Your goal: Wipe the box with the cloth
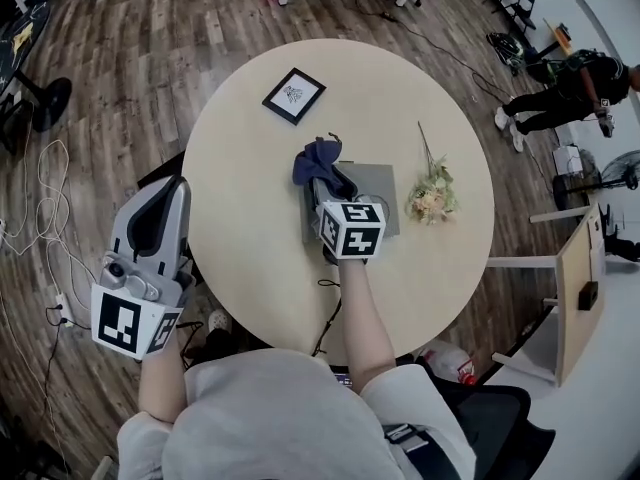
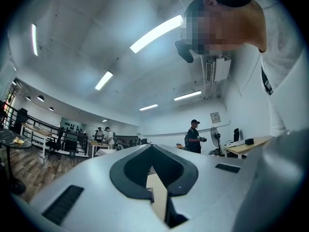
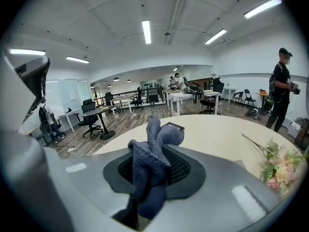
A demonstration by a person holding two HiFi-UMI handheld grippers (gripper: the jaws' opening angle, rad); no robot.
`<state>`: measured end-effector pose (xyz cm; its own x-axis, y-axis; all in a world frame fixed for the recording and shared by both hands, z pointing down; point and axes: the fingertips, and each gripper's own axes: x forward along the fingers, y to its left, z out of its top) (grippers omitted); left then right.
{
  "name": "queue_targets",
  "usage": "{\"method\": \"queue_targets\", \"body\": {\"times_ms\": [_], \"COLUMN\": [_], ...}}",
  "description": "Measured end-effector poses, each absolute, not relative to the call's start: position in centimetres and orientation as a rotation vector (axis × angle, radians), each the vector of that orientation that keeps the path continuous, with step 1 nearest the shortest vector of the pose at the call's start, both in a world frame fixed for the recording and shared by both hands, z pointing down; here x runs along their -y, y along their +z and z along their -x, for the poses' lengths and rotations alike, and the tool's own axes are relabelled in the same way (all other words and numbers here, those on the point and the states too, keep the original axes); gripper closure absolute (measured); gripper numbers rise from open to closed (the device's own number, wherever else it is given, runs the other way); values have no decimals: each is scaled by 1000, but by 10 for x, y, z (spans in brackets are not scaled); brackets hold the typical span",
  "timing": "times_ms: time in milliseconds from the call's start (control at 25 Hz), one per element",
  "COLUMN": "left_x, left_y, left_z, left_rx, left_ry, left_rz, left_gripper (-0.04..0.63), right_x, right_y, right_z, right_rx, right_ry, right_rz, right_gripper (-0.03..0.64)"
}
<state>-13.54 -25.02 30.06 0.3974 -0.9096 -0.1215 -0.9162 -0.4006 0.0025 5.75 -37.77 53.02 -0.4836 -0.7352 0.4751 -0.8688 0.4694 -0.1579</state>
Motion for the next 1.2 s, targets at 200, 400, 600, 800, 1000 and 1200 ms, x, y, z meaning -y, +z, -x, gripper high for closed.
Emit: {"method": "queue_targets", "body": {"times_ms": [200, 400, 600, 800, 1000, 1200], "left_x": [253, 255, 257, 259, 265, 271], "left_y": [310, 315, 323, 326, 325, 324], "left_z": [143, 145, 146, 147, 136, 126], "left_rx": [-1732, -1755, -1771, -1777, -1749, -1719], "left_ry": [128, 106, 81, 66, 66, 76], "left_rz": [2557, 2550, 2555, 2553, 2571, 2582], "left_gripper": [592, 592, 592, 592, 592, 592], "right_x": [385, 389, 396, 397, 397, 404], "right_y": [562, 580, 602, 615, 614, 618], "right_z": [-53, -56, -59, -48, -43, -70], "right_rx": [2323, 2280, 2207, 2154, 2159, 2138], "right_ry": [585, 604, 656, 645, 557, 572], "right_rz": [-1314, -1281, -1270, -1223, -1163, -1204], "right_gripper": [507, 471, 411, 475, 514, 518]}}
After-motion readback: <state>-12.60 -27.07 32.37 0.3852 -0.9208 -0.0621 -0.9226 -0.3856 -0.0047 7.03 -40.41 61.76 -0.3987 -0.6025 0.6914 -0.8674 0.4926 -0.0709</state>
